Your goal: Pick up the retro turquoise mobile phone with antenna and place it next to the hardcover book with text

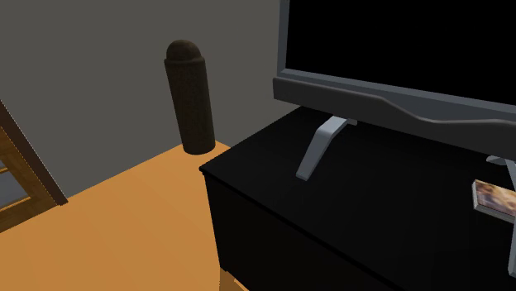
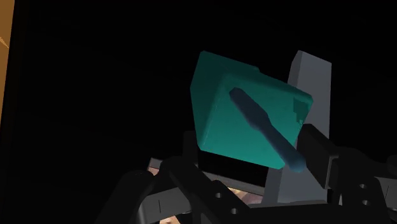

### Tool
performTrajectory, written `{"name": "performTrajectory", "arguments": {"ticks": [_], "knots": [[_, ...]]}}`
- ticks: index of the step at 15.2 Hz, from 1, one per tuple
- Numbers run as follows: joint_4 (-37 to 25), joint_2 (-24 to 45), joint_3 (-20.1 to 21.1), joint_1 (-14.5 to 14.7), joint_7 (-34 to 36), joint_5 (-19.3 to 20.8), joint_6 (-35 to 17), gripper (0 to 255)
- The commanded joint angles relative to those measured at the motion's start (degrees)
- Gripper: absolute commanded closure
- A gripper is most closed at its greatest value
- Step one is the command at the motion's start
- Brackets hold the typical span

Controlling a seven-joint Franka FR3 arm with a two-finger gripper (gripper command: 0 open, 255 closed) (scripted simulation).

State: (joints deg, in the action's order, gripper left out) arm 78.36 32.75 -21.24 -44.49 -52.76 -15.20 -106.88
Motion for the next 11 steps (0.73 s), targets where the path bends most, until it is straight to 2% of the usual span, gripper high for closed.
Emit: {"name": "performTrajectory", "arguments": {"ticks": [1,4,5,10,11], "knots": [[-0.03,0.02,0.01,0.00,0.00,-0.02,-0.05,255],[-0.03,0.02,0.01,0.00,0.00,-0.02,-0.05,255],[-0.03,0.02,0.01,0.00,0.01,-0.02,-0.05,0],[-0.03,0.02,0.00,0.00,0.00,-0.02,-0.05,0],[-1.53,-0.26,-0.11,-0.17,0.17,0.16,1.69,0]]}}
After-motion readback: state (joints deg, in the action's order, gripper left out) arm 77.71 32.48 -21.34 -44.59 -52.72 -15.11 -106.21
